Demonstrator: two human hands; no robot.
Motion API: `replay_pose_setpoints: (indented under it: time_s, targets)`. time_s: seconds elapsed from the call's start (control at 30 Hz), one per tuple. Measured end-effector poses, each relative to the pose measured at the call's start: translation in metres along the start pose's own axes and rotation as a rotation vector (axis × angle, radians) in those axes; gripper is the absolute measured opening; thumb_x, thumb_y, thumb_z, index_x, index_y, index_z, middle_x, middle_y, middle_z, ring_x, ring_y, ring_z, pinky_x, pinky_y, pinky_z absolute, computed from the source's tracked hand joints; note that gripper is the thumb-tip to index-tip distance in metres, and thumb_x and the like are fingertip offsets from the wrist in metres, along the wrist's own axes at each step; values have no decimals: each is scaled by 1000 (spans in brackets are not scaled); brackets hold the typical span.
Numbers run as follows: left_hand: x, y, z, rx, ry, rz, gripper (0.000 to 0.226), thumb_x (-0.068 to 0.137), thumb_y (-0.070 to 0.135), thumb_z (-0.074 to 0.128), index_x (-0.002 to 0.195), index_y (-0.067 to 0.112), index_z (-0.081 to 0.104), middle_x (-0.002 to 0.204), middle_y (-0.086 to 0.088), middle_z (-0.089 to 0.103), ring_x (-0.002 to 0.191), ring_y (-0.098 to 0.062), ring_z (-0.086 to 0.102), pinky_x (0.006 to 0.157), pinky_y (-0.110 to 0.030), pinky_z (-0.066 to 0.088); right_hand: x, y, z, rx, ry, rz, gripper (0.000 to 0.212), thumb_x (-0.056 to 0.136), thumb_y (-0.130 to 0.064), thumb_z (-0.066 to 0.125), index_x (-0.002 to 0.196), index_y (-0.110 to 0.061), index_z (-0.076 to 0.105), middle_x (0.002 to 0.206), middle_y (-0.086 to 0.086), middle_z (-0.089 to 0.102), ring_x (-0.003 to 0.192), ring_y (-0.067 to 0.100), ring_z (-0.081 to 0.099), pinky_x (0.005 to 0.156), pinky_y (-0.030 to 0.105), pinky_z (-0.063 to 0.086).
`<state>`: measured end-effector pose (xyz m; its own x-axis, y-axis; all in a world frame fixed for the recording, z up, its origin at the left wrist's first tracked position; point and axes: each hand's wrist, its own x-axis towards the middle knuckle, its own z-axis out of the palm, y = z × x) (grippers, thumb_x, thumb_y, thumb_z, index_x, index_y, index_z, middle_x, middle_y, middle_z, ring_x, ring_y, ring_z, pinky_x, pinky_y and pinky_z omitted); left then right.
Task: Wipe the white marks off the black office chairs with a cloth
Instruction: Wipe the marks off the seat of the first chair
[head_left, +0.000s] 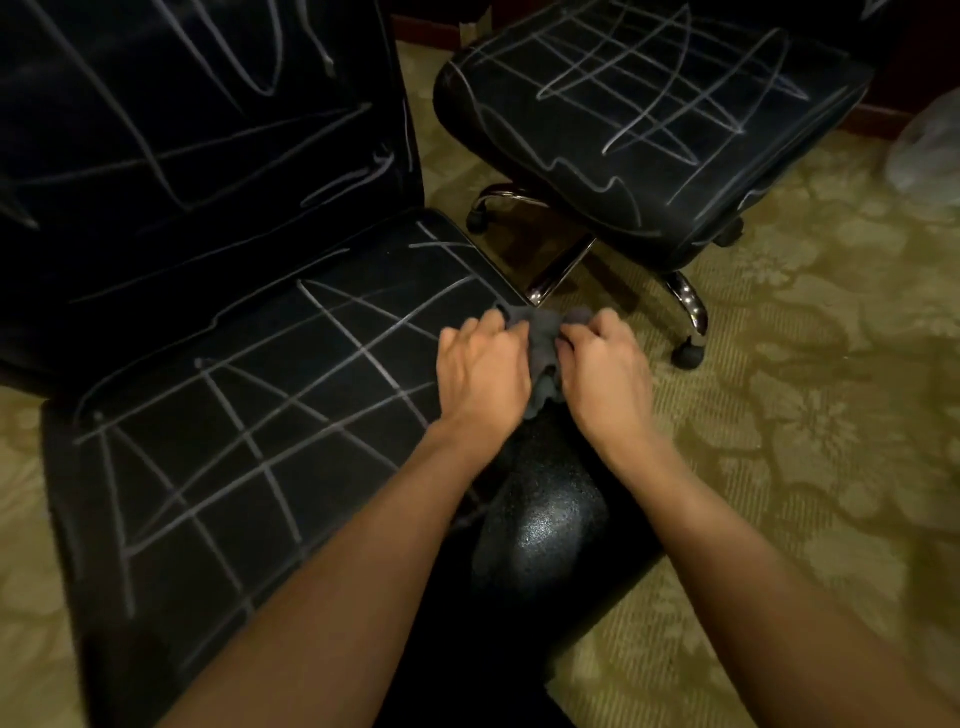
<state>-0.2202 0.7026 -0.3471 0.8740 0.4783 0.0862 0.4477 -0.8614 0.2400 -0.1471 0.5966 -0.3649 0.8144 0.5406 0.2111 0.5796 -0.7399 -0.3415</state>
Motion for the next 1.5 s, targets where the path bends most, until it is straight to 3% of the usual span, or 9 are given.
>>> replay_pose_setpoints:
  time_s: [0.1, 0.23, 0.47, 0.67, 0.87, 1.03, 1.13, 1.27, 1.5]
  targets:
    - [3, 2, -2, 5, -3, 2, 32, 103, 21, 43, 123, 20, 67, 110, -7, 62, 102, -26, 57, 92, -40, 39, 1, -1, -1, -14, -20, -1, 21, 97, -20, 56, 105, -6, 69, 103, 12, 53, 98, 32, 54, 74, 39, 45]
    - [-52, -3, -2, -37, 83, 42, 28, 93, 21, 49, 103, 18, 75, 83, -3, 61, 78, -26, 59, 72, -38, 40, -51, 4, -16, 51, 15, -81, 16, 90, -15, 67, 101, -5, 71, 94, 10, 56, 86, 31, 58, 67, 38, 51]
    - [-125, -14, -6, 5, 53, 93, 34, 87, 24, 52, 111, 18, 76, 83, -1, 61, 74, -23, 58, 68, -36, 41, -114, -1, -24, 83, -40, -102, 20, 90, -19, 62, 103, -6, 71, 86, 6, 54, 76, 28, 58, 60, 40, 54]
    - [-57, -12, -4, -11, 130, 55, 35, 90, 23, 43, 102, 18, 76, 82, -4, 60, 76, -27, 59, 70, -38, 44, -47, 0, -17, 45, -23, -193, 16, 88, -12, 69, 103, -4, 71, 93, 12, 55, 83, 34, 57, 66, 39, 52]
    - [12, -6, -6, 46, -16, -46, 31, 103, 24, 45, 126, 23, 65, 116, -3, 60, 108, -23, 56, 96, -38, 37, 19, -8, 3, 0, -60, -88, 25, 100, -20, 51, 116, -9, 67, 114, 10, 53, 103, 29, 52, 82, 39, 46]
    - [-40, -14, -7, -40, 83, -4, 23, 93, 17, 56, 105, 17, 75, 85, -5, 63, 80, -28, 60, 76, -40, 42, -31, -3, -13, 57, -46, -155, 16, 92, -15, 65, 105, -5, 71, 100, 11, 56, 89, 30, 56, 71, 33, 45]
    - [-90, -15, -11, -6, 46, 40, 30, 89, 22, 51, 108, 20, 75, 84, -1, 62, 77, -24, 58, 72, -37, 43, -75, 0, -20, 71, -65, -188, 17, 85, -11, 73, 102, -6, 72, 92, 9, 56, 79, 28, 57, 64, 34, 49]
    - [-132, -20, -19, -10, -23, 35, 39, 87, 29, 47, 114, 21, 75, 85, 0, 61, 75, -23, 58, 69, -36, 40, -113, -4, -27, 107, -99, -207, 22, 91, -21, 59, 104, -8, 72, 89, 7, 56, 81, 28, 58, 64, 38, 55]
    - [-22, -20, -12, 37, 16, -36, 31, 96, 19, 47, 116, 17, 71, 101, -8, 64, 95, -29, 59, 85, -41, 39, -4, -10, -6, 39, -61, -231, 20, 93, -16, 63, 108, -5, 70, 103, 13, 55, 92, 33, 56, 74, 40, 49]
